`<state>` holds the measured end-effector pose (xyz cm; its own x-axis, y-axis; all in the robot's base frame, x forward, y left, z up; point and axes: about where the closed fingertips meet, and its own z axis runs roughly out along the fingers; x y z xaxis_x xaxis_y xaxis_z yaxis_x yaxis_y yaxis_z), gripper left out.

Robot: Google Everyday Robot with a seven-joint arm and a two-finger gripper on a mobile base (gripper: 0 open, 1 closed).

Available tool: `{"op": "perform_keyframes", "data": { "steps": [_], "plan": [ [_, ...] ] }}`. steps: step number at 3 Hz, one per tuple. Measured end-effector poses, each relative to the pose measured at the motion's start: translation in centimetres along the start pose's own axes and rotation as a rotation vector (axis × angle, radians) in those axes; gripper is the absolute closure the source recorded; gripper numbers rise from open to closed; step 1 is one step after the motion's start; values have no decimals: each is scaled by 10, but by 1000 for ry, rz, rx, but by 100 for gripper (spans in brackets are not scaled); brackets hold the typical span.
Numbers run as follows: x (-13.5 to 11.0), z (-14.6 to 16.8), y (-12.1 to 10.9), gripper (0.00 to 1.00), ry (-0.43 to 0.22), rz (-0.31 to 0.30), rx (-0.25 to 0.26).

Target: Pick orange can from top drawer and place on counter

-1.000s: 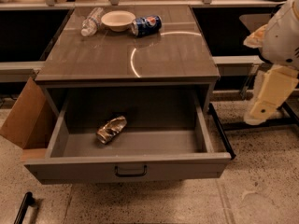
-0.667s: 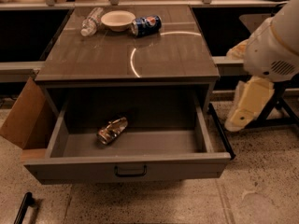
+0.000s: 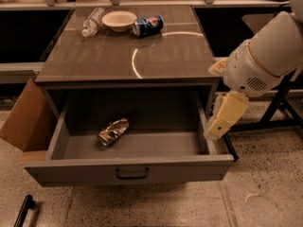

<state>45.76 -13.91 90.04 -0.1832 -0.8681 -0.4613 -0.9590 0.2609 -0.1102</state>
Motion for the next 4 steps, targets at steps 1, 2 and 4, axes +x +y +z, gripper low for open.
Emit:
{"op": "perform_keyframes", "data": {
  "steps": [1,2,4],
  "plan": [
    [-7,39,-5,0,-5,-32,-35],
    [-19,91,-14,0,-31,-90,-67],
    [-50,173,-31,0,-132,-214,-132]
  ]
}}
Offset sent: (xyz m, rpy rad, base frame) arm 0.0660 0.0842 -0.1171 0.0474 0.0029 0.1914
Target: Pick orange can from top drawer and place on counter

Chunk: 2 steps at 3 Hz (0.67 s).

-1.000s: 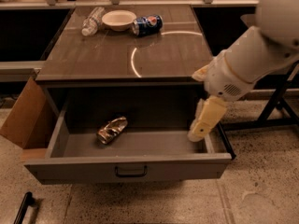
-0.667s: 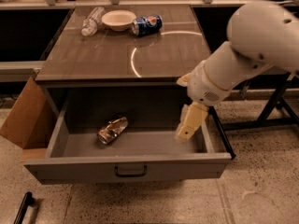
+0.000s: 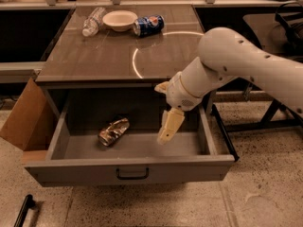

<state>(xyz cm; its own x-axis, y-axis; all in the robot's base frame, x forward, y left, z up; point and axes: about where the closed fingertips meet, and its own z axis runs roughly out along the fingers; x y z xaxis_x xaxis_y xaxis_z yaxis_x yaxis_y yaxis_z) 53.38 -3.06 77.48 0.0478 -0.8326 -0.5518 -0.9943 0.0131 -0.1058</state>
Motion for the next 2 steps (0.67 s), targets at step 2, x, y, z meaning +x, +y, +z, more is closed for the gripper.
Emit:
{"op": "perform_keyframes", "data": {
  "steps": [2],
  "plan": [
    [-1,15,-3,0,13,-56,-11]
  ]
}}
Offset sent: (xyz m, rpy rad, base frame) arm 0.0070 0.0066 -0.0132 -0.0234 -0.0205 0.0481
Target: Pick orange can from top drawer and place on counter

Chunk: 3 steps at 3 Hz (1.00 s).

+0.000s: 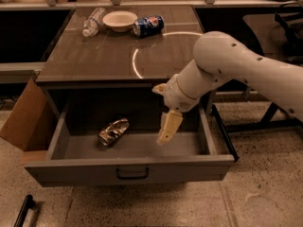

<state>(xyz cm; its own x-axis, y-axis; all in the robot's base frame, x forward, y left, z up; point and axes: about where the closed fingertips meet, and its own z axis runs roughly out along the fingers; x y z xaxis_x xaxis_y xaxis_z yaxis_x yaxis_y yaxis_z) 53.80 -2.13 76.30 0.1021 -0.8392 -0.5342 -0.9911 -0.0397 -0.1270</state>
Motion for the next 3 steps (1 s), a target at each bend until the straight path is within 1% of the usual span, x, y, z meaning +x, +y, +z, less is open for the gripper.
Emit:
{"op": "perform_keyframes", "data": {
  "steps": [1,3],
  "plan": [
    [-4,12,-6,0,29,-136,9],
    [-9,40,-20,0,21,-413,8]
  ]
}}
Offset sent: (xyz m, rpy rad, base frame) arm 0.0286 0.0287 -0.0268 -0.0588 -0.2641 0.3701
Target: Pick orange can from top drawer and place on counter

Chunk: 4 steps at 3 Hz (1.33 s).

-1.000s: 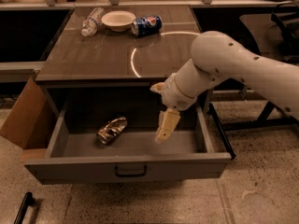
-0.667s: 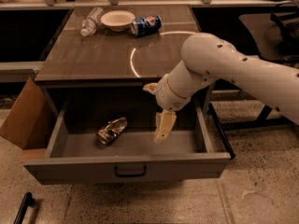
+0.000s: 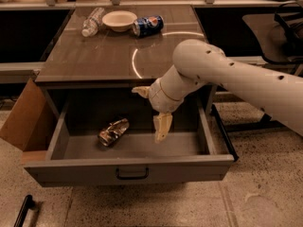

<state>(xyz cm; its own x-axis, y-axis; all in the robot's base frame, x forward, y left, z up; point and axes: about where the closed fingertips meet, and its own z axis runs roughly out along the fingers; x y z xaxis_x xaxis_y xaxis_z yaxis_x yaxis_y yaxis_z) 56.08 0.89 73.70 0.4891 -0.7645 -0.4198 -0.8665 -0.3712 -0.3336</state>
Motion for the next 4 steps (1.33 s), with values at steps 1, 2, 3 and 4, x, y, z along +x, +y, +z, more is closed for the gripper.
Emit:
{"op": "perform_keyframes", "data": {
  "steps": [1,2,3,4],
  "plan": [
    [-4,18,-3,0,-3,-169,1],
    [-4,18,-3,0,-3,-169,1],
    [-2,34,-6,0,9,-205,-44],
    [7,57,-12,0,17,-215,-96]
  ]
}}
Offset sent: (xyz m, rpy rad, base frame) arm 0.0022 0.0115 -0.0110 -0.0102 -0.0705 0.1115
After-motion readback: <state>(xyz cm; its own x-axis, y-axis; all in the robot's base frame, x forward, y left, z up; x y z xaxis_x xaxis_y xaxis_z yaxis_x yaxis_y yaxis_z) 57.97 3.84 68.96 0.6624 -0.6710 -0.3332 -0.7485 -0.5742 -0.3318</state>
